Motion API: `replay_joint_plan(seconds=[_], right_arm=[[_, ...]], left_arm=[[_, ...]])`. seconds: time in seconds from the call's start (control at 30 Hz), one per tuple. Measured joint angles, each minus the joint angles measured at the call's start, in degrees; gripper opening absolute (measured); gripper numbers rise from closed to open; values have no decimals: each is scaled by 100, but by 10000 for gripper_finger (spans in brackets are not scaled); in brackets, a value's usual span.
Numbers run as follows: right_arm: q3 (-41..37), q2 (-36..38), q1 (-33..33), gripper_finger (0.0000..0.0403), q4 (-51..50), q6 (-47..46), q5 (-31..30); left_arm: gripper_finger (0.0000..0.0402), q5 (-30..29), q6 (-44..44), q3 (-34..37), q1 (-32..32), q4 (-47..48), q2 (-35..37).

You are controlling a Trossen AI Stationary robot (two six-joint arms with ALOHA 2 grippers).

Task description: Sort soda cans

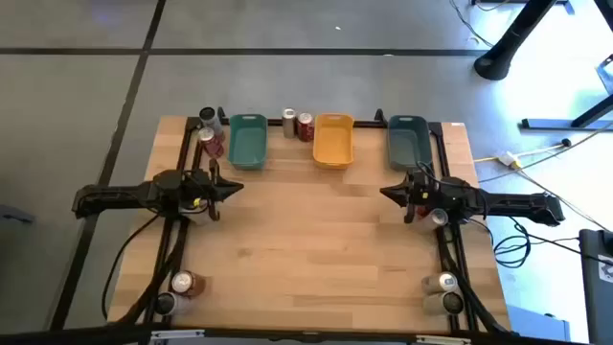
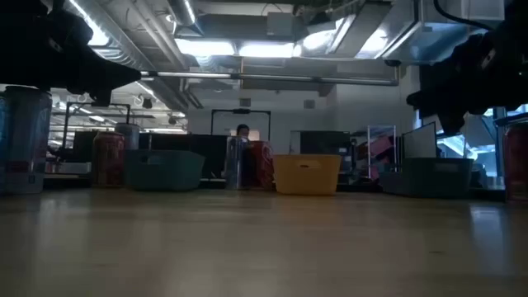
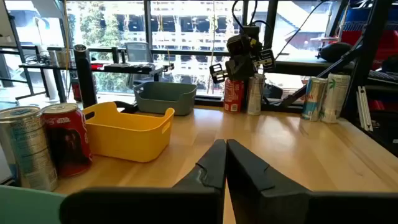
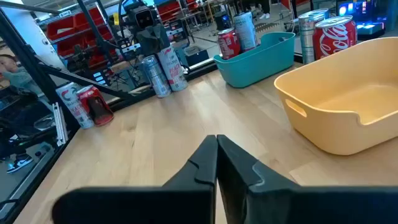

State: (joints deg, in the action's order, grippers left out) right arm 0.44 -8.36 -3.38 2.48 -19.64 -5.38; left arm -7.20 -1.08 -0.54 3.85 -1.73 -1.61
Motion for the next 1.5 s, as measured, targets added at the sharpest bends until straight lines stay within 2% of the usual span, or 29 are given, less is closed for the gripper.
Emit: replay_joint_plan(seconds=[1.3, 1.33, 1.5], right_arm=[[1, -2, 0, 10, 23, -37, -5], [1, -1, 0, 10, 25, -123, -5], [1, -1, 0, 10, 70, -779, -5]], left_arm=[[4, -2, -24, 0, -1, -31, 1], [4, -2, -181, 0, -1, -57, 0], [4, -6, -2158, 0, -43, -63, 4]])
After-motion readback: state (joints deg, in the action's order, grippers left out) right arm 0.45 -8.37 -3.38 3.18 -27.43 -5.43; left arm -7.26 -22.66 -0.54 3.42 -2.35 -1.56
